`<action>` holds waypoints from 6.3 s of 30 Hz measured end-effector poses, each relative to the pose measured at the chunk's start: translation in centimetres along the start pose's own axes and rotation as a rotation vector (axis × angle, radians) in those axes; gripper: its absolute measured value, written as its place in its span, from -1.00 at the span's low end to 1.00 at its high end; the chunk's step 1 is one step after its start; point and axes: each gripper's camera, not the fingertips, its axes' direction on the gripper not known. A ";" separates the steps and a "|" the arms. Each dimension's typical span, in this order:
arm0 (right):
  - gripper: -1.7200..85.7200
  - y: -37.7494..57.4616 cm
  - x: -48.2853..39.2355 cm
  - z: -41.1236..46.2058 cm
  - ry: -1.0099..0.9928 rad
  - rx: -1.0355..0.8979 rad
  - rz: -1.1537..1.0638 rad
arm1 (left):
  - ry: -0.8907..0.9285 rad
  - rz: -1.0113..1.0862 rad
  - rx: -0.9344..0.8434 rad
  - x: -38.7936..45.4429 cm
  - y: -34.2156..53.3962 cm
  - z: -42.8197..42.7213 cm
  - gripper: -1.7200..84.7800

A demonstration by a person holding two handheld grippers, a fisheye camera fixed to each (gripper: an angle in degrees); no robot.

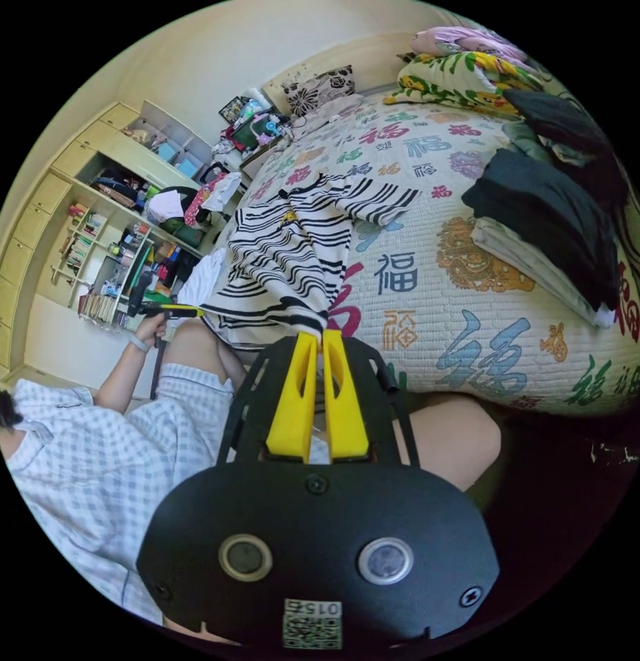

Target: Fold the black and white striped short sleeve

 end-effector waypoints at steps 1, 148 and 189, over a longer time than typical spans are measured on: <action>-0.97 0.1 -1.0 -0.6 0.005 -0.003 -0.018 | 0.022 -0.007 0.078 0.4 1.7 -2.7 -0.95; -0.98 -28.8 31.9 11.6 0.268 0.071 -0.242 | 0.316 0.797 0.231 -20.0 -48.4 27.6 -0.96; -0.80 -49.9 26.3 14.4 -0.159 -0.266 -0.322 | 0.401 0.302 0.379 -38.8 -30.4 33.5 -0.97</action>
